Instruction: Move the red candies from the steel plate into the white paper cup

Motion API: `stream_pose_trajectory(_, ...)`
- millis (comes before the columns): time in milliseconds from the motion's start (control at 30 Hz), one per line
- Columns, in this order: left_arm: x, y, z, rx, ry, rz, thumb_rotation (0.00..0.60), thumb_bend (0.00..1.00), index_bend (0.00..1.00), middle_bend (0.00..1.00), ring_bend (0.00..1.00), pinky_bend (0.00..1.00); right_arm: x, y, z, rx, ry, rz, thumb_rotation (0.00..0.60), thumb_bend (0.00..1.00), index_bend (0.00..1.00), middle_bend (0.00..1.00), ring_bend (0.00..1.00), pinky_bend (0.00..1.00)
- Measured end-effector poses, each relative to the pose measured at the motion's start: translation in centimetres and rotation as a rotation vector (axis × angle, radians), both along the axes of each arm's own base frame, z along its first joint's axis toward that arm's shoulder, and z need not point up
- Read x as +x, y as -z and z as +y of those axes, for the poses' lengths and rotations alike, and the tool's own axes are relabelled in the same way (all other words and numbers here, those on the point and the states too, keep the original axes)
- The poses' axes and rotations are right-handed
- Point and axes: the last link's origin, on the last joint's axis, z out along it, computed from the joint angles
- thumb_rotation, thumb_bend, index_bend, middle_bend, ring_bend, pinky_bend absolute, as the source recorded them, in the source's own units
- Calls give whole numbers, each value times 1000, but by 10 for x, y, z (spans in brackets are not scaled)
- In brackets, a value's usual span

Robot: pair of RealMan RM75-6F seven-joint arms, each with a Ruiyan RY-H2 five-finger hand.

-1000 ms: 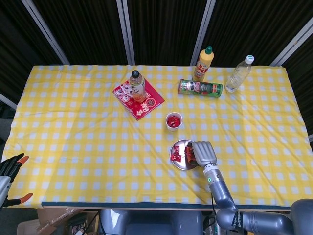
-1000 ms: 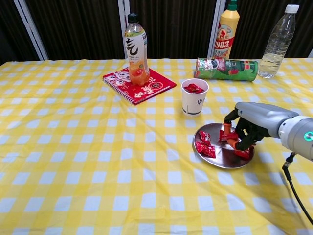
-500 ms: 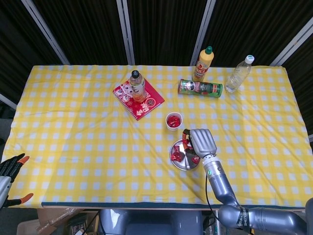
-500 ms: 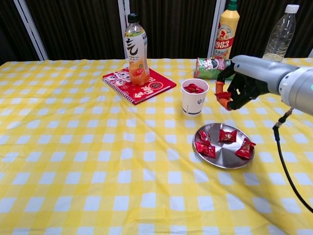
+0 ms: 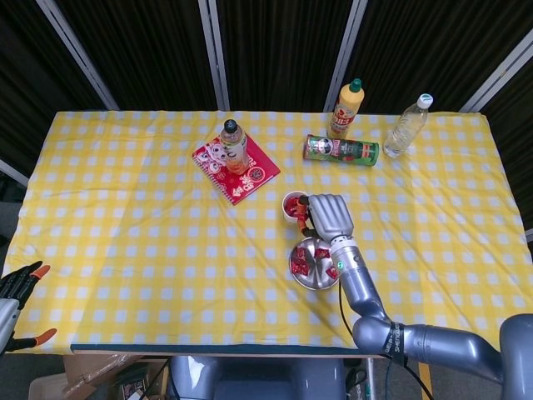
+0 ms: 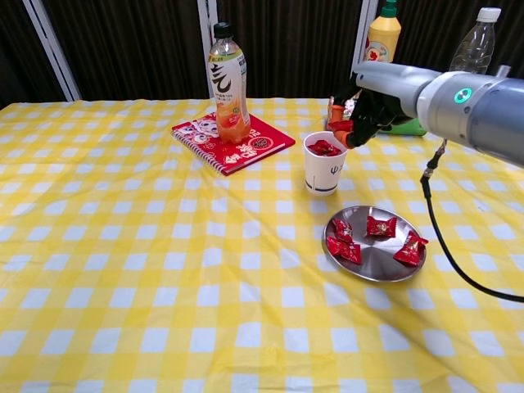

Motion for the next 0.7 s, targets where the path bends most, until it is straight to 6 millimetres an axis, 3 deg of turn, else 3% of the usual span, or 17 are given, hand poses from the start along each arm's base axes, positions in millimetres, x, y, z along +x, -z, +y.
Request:
stream_pose_trajectory(333,-1,0,1,-2,-11,-2,600,71,0,0,0,0,1,17,-33,5,41,14,600,593,577,789,831,998)
stream_pose_trajectory(500,-1,0,1,-5,-11,-4,600,71,0,0,0,0,-3,28,-38,23,57,23,600,577,402,789,831,998)
stream_pose_trajectory(700,0,0,1,-6,-10,-8,600,71,0,0,0,0,-6,33,-39,25,59,33,600,491,268,789,831,998)
